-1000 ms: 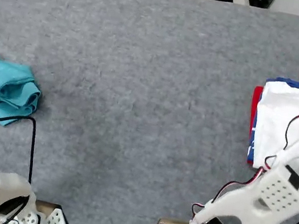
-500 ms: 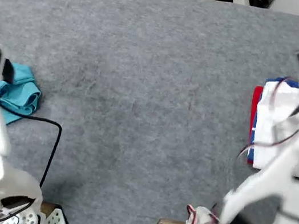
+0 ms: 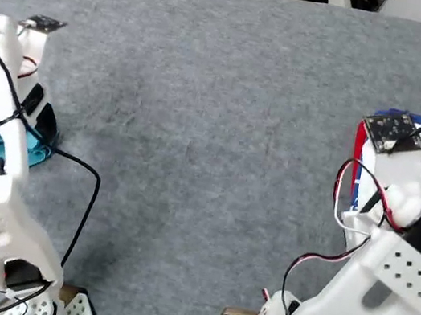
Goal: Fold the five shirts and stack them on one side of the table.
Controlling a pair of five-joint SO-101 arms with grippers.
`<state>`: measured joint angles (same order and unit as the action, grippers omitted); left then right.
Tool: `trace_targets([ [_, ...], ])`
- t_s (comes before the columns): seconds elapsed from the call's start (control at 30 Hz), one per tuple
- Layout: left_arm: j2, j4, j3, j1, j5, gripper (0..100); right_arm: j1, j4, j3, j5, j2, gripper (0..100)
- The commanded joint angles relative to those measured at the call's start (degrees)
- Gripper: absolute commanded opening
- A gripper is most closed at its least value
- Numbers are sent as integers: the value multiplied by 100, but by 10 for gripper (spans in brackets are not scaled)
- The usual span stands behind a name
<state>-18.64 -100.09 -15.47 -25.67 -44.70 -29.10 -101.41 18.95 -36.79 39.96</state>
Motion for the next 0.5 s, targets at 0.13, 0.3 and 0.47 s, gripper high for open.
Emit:
trace_targets([
  [0.13, -629, 545, -105, 35, 35, 186, -31, -79, 22, 79, 145, 5],
  [0.3, -646, 1143, -114, 158, 396, 59, -31, -88, 22, 79, 163, 4],
  [0.47, -602, 1222, -158, 255, 396, 17, -31, -88, 22, 79, 163, 4],
])
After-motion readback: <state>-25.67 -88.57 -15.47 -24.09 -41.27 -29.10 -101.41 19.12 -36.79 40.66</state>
